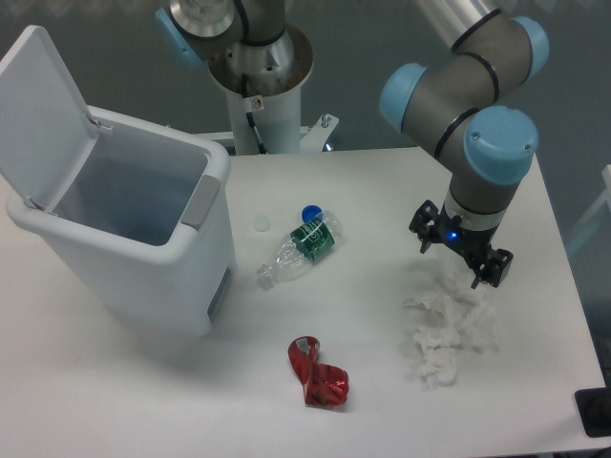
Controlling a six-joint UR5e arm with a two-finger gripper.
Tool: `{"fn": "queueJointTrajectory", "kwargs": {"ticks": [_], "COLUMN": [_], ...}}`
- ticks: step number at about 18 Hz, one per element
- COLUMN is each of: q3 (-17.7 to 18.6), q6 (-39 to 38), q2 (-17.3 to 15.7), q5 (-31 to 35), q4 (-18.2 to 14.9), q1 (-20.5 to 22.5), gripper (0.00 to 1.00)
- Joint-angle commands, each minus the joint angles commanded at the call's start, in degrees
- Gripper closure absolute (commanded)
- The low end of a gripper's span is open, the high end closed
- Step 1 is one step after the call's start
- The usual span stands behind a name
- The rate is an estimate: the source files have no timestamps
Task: Close the trash can
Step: 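Raise the gripper up and away from the tissues toward the trash can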
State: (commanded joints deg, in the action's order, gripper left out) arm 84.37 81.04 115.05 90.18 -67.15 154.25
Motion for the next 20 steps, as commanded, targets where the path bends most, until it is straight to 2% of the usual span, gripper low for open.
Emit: {"fn": "queueJointTrajectory", "kwargs": {"ticks": [6, 9, 12, 14, 16, 19, 20], "q3": [0.5, 2.5, 4.0, 5.3, 5.7, 5.5, 5.5], "q6": [0.2, -0.9, -0.8, -1.0, -1.1, -10.2, -13.8], "q2": [-0.9, -2.5, -4.1, -4.7, -5.8, -8.7, -9.1], "q5": [-0.3, -0.3, 2.4, 7.5, 7.4, 4.8, 2.9], "q4": [0.0, 0.2, -0.8, -1.1, -1.1, -1.1, -1.1], "q1": [-0.8, -1.7, -1.8, -2.5, -3.7, -4.3, -4.4], "gripper": [0.0, 0.0, 0.0, 0.0, 0.0, 0.01, 0.06]}}
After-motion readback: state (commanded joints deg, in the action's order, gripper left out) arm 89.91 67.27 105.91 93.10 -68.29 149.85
